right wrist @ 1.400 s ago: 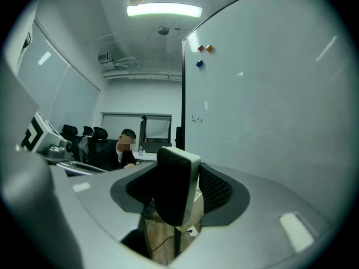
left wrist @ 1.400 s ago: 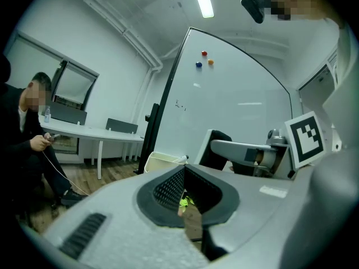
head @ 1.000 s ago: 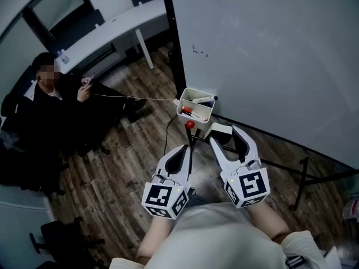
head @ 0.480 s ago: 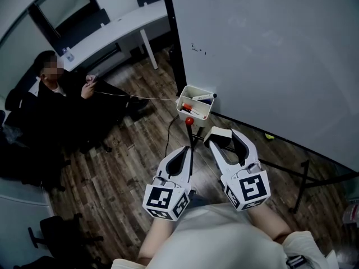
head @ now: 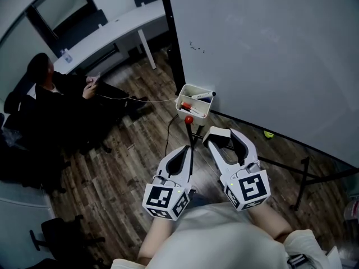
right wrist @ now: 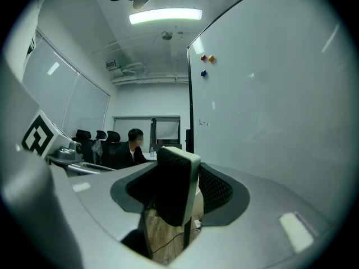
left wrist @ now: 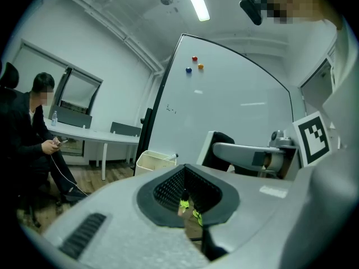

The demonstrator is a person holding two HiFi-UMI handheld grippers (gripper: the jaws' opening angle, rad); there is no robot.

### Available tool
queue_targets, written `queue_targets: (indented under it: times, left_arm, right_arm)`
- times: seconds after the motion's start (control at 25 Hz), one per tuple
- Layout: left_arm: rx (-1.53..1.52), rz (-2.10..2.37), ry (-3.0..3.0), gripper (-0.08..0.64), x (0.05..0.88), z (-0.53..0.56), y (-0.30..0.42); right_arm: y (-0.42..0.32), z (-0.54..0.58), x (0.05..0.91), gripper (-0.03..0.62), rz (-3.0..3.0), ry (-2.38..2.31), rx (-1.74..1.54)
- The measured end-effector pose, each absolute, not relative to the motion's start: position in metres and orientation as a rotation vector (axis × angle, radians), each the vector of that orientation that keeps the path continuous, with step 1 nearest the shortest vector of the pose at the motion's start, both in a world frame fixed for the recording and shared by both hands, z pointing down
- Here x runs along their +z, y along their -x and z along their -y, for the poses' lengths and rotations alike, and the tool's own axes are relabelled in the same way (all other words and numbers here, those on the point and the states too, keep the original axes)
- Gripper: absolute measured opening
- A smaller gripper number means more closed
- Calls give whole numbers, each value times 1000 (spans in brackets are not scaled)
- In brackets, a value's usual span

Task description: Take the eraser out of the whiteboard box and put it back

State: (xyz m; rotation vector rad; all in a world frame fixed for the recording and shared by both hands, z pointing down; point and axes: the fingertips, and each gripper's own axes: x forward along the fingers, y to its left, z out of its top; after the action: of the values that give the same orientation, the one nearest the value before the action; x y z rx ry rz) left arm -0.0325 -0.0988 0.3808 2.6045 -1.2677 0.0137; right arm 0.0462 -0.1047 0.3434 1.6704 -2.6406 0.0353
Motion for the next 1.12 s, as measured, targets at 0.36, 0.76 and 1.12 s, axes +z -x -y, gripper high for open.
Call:
queue_targets:
  times: [0.36,0.76,1.12]
  left_arm:
    - [11,1260,-2600,5,382,104,38]
    - [-3,1227,-2613,5,380,116,40]
    - [6,1203,-2620,5,381,131,47]
  right_arm:
    - [-41,109,345,227,2629,-1681,35]
    - [-40,120,341,227,2606,-1732,34]
    - [-35,133,339,227,2588,-1760,26]
